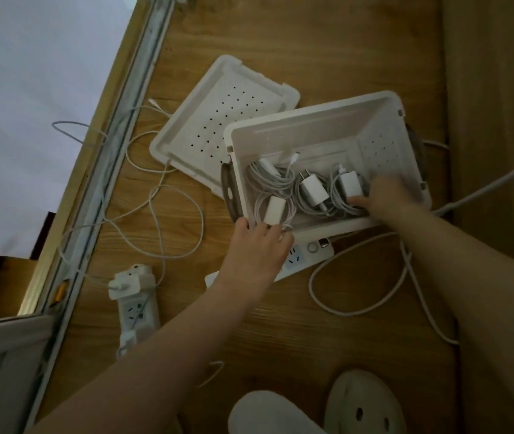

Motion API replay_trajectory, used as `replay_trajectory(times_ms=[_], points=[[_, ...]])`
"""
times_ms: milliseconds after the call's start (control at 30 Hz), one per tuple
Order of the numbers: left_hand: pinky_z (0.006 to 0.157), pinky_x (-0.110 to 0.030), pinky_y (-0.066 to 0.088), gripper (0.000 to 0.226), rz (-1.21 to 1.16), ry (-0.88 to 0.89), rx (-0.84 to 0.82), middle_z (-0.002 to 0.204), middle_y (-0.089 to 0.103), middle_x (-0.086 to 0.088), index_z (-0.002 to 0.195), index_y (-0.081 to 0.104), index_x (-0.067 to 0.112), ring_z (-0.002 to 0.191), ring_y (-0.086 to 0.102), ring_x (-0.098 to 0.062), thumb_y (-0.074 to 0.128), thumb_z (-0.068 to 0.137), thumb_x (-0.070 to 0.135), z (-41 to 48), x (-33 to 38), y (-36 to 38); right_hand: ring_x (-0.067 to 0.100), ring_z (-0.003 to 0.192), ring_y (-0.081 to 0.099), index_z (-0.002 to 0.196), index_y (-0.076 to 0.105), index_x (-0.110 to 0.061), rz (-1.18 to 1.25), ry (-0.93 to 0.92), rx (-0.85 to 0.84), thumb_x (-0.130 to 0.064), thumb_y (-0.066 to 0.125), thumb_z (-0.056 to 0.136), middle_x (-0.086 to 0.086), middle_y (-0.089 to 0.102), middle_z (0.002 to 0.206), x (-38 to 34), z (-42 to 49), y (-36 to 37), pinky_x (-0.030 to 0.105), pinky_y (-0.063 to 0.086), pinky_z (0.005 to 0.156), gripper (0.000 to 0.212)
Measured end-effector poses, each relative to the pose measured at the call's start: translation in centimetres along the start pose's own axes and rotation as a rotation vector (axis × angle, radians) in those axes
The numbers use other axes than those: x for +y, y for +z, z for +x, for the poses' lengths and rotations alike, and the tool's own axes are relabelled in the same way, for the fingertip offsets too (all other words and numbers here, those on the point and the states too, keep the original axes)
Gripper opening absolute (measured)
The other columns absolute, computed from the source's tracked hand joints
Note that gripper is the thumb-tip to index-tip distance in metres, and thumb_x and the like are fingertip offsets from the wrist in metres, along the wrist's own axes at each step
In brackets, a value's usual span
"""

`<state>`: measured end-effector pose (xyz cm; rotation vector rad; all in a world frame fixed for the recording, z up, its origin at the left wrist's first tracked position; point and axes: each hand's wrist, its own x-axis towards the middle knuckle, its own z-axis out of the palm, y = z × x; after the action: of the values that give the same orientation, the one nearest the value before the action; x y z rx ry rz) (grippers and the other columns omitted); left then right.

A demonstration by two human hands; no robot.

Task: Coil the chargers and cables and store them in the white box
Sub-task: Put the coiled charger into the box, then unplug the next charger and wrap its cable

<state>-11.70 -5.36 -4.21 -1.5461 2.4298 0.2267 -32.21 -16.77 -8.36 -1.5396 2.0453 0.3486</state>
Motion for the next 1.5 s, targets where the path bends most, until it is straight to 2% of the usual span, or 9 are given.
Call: replay_trajectory(times_ms=[167,400,600,733,867,1033,1167,1300,1500], points=[[0.098,-0.044,0.029,0.050,0.009,-0.013,0.023,0.126,0.047,-0.002,0.134,0.033,0.018,0.117,0.044,-0.027,0.044,0.087,0.006,0.6,-0.7,0.2,0.033,0.105,0.053,0.120,0.050,-0.004,0.059,-0.118,0.136,-0.030,0.068,0.083,0.016,0.052,0.120,0.0,0.3,0.4,0.038,0.044,0.080,0.049],[0.099,-0.039,0.028,0.050,-0.006,0.010,0.024,0.127,0.045,0.001,0.133,0.033,0.020,0.118,0.042,-0.023,0.045,0.087,0.005,0.7,-0.9,0.2,0.030,0.089,0.058,0.107,0.061,-0.008,-0.101,-0.135,0.227,-0.032,0.063,0.085,0.013,0.063,0.100,0.2,0.0,0.3,0.031,0.039,0.064,0.033],[0.096,-0.035,0.030,0.049,-0.080,0.060,0.007,0.127,0.047,0.000,0.134,0.036,0.021,0.116,0.043,-0.022,0.048,0.088,0.008,1.4,-2.1,1.0,0.035,0.104,0.055,0.121,0.051,-0.002,-0.002,-0.040,0.226,-0.018,0.057,0.089,0.019,0.056,0.117,-1.0,-0.8,1.1,0.040,0.045,0.081,0.036],[0.107,-0.034,0.024,0.052,-0.169,0.125,-0.069,0.140,0.038,-0.001,0.142,0.027,0.020,0.129,0.034,-0.020,0.047,0.095,0.020,0.0,-3.5,0.6,0.022,0.118,0.049,0.129,0.046,-0.010,0.255,-0.389,0.414,-0.009,0.049,0.092,0.008,0.052,0.129,-4.0,-5.2,1.4,0.031,0.041,0.094,0.037],[0.105,-0.030,0.026,0.046,-0.423,0.035,0.102,0.135,0.044,0.004,0.138,0.037,0.025,0.127,0.037,-0.016,0.047,0.094,0.024,-4.7,-5.7,-0.7,0.004,0.103,0.043,0.114,0.053,-0.006,0.387,-0.814,0.517,0.004,0.050,0.086,-0.001,0.050,0.107,-7.9,-10.0,3.0,0.009,0.033,0.090,0.030],[0.081,-0.013,0.040,0.019,-0.758,-0.486,0.529,0.097,0.055,0.009,0.105,0.054,0.023,0.090,0.049,0.000,0.048,0.091,0.011,-14.6,-10.8,1.5,0.007,0.098,0.049,0.110,0.056,0.001,0.475,-1.100,0.265,0.012,0.048,0.084,0.009,0.057,0.104,-13.0,-13.7,7.6,0.011,0.038,0.091,0.030],[0.079,-0.016,0.044,0.023,-0.921,-0.820,0.502,0.092,0.052,0.014,0.097,0.051,0.020,0.087,0.051,0.005,0.050,0.089,-0.002,-19.3,-13.4,6.4,0.003,0.115,0.044,0.127,0.047,-0.014,0.377,-1.067,-0.129,0.003,0.053,0.085,-0.001,0.051,0.127,-16.8,-15.4,11.0,0.007,0.031,0.096,0.046],[0.093,-0.026,0.039,0.043,-1.006,-0.797,0.254,0.122,0.049,0.009,0.124,0.048,0.022,0.110,0.046,-0.004,0.058,0.087,0.002,-19.9,-14.9,11.6,0.008,0.125,0.041,0.136,0.040,-0.020,0.305,-1.031,-0.303,-0.013,0.064,0.084,-0.004,0.045,0.137,-20.4,-15.7,14.7,0.012,0.030,0.097,0.057],[0.103,-0.045,0.041,0.072,-1.040,-0.554,0.104,0.142,0.043,0.011,0.140,0.038,0.035,0.131,0.040,-0.011,0.073,0.078,0.025,-18.1,-16.5,16.7,0.004,0.100,0.055,0.116,0.059,-0.018,0.390,-1.083,-0.305,-0.013,0.070,0.078,-0.007,0.061,0.109,-23.0,-15.4,18.3,0.015,0.043,0.083,0.039]])
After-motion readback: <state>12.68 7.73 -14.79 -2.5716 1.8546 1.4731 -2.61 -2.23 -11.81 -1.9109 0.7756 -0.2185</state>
